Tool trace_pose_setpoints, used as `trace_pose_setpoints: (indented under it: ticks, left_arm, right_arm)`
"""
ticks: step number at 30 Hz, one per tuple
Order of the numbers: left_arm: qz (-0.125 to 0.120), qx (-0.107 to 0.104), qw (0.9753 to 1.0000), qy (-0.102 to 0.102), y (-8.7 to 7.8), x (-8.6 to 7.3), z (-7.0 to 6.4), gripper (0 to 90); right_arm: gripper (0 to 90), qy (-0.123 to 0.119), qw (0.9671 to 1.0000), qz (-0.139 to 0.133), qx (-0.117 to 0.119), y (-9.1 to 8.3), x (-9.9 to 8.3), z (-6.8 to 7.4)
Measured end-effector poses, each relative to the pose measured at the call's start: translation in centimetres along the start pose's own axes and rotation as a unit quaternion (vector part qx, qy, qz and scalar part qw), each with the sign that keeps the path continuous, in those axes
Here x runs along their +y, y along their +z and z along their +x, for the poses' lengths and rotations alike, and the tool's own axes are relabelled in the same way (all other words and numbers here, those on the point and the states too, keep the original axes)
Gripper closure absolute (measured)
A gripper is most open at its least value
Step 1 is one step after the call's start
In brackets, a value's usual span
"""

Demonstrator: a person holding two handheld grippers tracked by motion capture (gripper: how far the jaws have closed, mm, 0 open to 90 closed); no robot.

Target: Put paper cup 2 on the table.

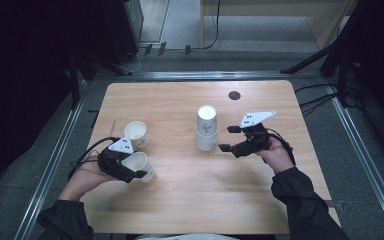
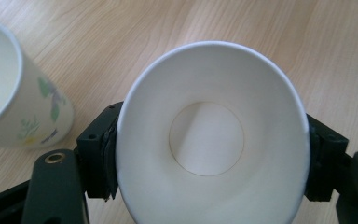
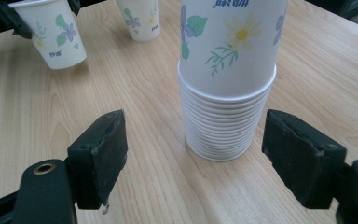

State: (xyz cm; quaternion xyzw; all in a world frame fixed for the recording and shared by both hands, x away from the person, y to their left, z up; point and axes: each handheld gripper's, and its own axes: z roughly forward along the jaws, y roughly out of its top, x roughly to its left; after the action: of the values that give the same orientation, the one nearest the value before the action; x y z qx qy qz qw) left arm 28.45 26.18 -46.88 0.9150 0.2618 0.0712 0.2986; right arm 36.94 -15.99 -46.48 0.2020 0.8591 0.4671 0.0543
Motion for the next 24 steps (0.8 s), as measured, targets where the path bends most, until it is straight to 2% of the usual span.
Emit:
trace_pose_setpoints:
  ticks: [4, 5, 8, 12, 24]
  left_arm:
    - [0.001, 0.011, 0.9998, -0.015, -0.3, -0.7, 0.4, 24.4]
    - [0.006, 0.018, 0.9996, -0.022, -0.4, -1.0, 0.6, 24.2]
    - [0.012, 0.024, 0.9993, -0.025, -0.4, -1.2, 0.8, 24.0]
    - [0.025, 0.038, 0.9982, -0.04, -0.2, -1.7, 1.4, 23.2]
    - [0.04, 0.069, 0.995, -0.059, 0.2, -2.0, 2.0, 21.6]
  right_arm:
    - [22.6, -0.006, 1.0, 0.005, 0.003, 0.4, 0.2, 0.0]
    - [22.5, -0.006, 1.0, 0.006, 0.002, 0.5, 0.2, 0.0]
    - [22.6, -0.006, 0.9999, 0.009, 0.004, 0.6, 0.3, 0.0]
    - [22.6, -0.009, 0.9999, 0.009, 0.003, 0.6, 0.3, 0.0]
    - [22.6, -0.009, 0.9999, 0.012, 0.007, 0.7, 0.3, 0.1]
